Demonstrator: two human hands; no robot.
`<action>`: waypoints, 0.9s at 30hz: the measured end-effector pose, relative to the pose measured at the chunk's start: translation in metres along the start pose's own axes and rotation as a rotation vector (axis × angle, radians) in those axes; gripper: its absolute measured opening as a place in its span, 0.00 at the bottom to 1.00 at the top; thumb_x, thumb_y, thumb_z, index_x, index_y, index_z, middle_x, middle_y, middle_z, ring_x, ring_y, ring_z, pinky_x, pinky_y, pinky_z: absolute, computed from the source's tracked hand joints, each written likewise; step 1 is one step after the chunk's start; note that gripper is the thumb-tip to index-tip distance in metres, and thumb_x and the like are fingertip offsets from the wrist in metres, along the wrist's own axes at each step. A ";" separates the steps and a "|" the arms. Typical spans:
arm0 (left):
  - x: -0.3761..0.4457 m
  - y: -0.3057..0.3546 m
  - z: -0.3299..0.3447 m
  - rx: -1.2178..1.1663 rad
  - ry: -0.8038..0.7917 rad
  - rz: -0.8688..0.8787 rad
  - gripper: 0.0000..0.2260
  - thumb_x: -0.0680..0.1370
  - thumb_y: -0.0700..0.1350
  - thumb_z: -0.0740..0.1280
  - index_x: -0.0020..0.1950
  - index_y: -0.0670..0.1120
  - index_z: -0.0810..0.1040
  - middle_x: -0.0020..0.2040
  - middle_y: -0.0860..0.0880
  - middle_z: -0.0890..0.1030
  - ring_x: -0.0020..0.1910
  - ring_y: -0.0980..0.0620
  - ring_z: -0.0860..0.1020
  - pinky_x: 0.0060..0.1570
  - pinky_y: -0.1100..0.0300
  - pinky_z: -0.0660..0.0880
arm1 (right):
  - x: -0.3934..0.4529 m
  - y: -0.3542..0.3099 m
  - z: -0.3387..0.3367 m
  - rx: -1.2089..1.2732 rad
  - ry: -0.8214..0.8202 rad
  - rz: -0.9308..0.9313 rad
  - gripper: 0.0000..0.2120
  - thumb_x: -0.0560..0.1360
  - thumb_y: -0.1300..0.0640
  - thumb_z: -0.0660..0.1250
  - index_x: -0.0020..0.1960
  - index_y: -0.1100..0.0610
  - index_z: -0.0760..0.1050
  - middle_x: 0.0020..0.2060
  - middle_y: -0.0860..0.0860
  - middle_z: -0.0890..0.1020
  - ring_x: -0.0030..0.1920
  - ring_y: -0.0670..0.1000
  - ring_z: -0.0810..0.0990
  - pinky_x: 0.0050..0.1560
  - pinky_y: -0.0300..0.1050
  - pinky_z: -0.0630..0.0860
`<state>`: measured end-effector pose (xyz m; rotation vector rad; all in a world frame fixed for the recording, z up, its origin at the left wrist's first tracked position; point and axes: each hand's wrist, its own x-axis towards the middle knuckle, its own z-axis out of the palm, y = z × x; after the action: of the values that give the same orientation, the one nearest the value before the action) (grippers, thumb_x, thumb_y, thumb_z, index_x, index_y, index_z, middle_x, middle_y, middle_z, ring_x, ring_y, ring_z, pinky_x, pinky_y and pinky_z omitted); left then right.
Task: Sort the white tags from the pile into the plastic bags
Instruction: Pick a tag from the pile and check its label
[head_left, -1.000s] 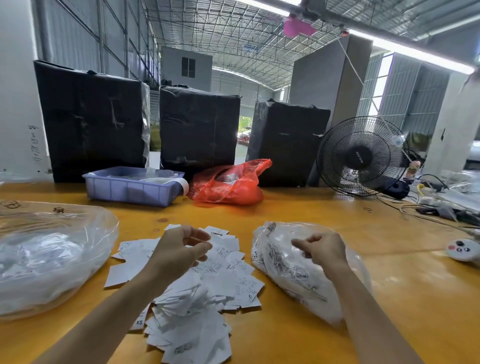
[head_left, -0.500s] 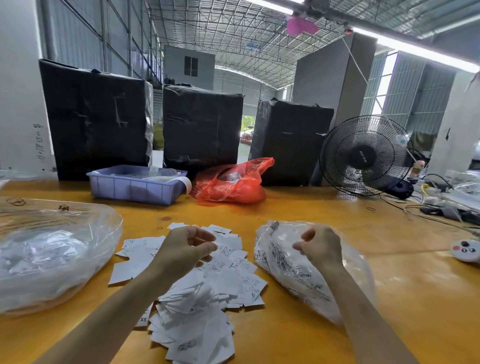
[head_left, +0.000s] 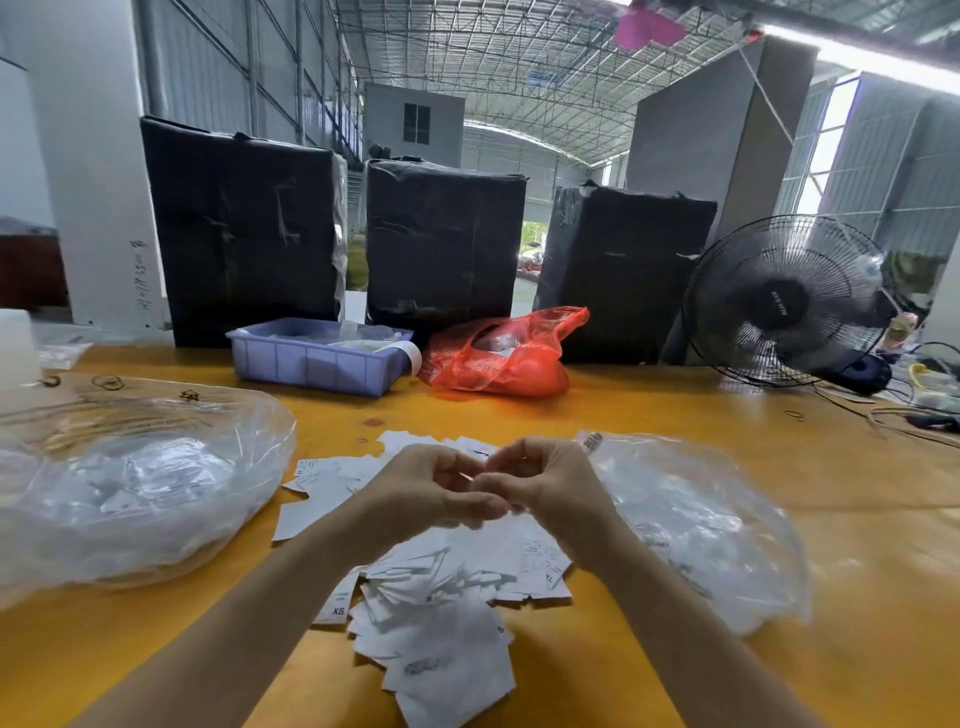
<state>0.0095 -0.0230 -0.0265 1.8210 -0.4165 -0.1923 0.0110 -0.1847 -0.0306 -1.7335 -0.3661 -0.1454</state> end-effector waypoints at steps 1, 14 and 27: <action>0.000 -0.001 -0.001 0.030 0.013 -0.017 0.19 0.64 0.44 0.78 0.52 0.44 0.80 0.39 0.47 0.84 0.36 0.55 0.80 0.39 0.65 0.74 | 0.000 0.001 0.003 -0.002 0.010 -0.010 0.06 0.66 0.67 0.75 0.40 0.65 0.78 0.33 0.60 0.81 0.28 0.48 0.75 0.30 0.37 0.70; 0.006 -0.015 -0.021 -0.052 0.362 -0.081 0.05 0.66 0.40 0.78 0.36 0.42 0.83 0.32 0.46 0.82 0.28 0.56 0.75 0.32 0.64 0.73 | 0.002 0.024 -0.018 -0.864 -0.434 0.075 0.27 0.63 0.53 0.79 0.60 0.52 0.78 0.57 0.44 0.79 0.54 0.43 0.75 0.56 0.37 0.73; 0.005 -0.011 -0.015 -0.308 0.367 -0.093 0.02 0.72 0.31 0.69 0.43 0.35 0.79 0.36 0.40 0.84 0.31 0.50 0.83 0.30 0.64 0.78 | 0.006 0.010 -0.027 0.216 -0.082 0.283 0.08 0.77 0.68 0.62 0.47 0.64 0.80 0.42 0.60 0.82 0.42 0.54 0.84 0.38 0.42 0.81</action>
<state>0.0214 -0.0093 -0.0320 1.5304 -0.0396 0.0164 0.0229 -0.2119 -0.0332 -1.5610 -0.1849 0.1654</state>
